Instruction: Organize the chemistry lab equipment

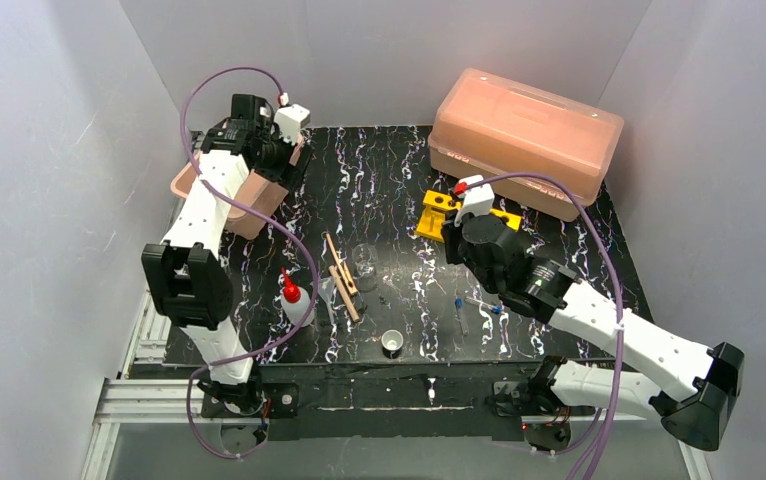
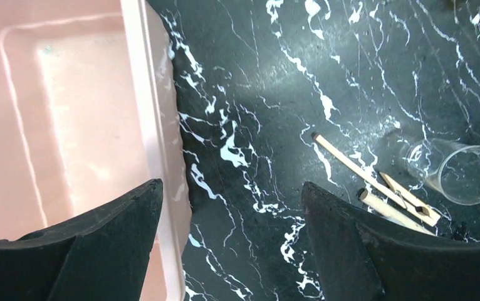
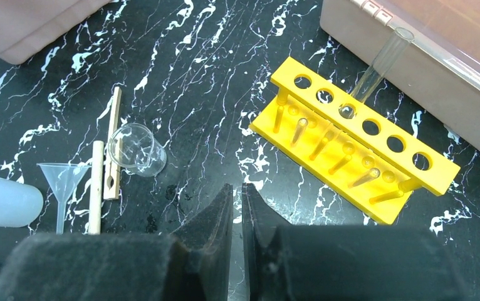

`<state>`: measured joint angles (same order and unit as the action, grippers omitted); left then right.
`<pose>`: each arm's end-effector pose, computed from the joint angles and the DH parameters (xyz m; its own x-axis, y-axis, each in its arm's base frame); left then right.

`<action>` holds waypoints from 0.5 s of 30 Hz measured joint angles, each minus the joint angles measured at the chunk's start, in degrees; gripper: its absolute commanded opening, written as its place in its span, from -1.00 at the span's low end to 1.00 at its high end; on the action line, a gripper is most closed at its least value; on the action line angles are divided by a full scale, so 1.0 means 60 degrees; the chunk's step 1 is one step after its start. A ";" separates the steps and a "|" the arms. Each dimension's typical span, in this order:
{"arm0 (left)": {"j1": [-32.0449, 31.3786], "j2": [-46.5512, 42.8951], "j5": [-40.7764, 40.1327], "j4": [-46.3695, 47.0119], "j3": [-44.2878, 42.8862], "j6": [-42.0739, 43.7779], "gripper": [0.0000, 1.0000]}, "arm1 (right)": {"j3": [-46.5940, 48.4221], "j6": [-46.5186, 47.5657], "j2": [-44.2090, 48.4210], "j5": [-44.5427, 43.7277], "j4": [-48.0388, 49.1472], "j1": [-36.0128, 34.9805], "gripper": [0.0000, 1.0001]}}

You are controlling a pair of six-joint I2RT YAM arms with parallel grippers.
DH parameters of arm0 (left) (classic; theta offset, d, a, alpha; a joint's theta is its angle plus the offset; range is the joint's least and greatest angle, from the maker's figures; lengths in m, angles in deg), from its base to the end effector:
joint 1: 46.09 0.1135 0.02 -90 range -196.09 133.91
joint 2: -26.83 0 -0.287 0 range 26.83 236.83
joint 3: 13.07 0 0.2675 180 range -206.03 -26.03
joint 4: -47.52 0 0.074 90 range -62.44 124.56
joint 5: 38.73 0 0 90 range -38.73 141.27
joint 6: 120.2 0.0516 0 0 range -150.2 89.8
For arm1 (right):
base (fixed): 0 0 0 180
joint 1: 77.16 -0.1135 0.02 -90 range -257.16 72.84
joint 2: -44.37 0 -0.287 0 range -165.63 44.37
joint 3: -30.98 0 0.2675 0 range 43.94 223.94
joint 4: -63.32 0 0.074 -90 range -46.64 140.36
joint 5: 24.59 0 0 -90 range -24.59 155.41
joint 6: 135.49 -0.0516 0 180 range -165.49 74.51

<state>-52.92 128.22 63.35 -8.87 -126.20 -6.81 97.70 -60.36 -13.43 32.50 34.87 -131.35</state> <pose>0.4228 -0.0615 0.3618 -0.5356 0.4551 -0.7113 0.5194 0.8417 0.1474 0.1643 0.1798 0.3586 -0.2869 -0.0294 -0.9575 -0.3183 0.9457 0.0663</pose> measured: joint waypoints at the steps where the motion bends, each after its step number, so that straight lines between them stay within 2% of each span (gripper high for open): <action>1: 0.0000 -0.0027 -0.0006 0.0052 -0.0055 0.0000 0.62 | 0.0000 0.0004 -0.0036 0.0004 0.0000 0.0000 -0.65; 6: 0.0000 0.0239 -0.0824 0.0431 -0.0161 0.0098 0.64 | 0.0004 0.0004 -0.0191 0.0004 0.0000 0.0000 -0.65; 9: 0.0056 0.0964 -0.1515 0.0367 -0.0635 0.0255 0.59 | 0.0004 0.0004 -0.0195 0.0004 0.0006 0.0000 -0.66; 15: 0.0315 0.2236 -0.1538 0.0003 -0.1149 0.0387 0.29 | 0.0000 0.0000 -0.0174 0.0000 0.0008 0.0000 -0.66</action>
<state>-51.04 141.64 54.12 -8.85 -133.10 -4.48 97.70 -60.36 -14.47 32.50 34.92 -131.35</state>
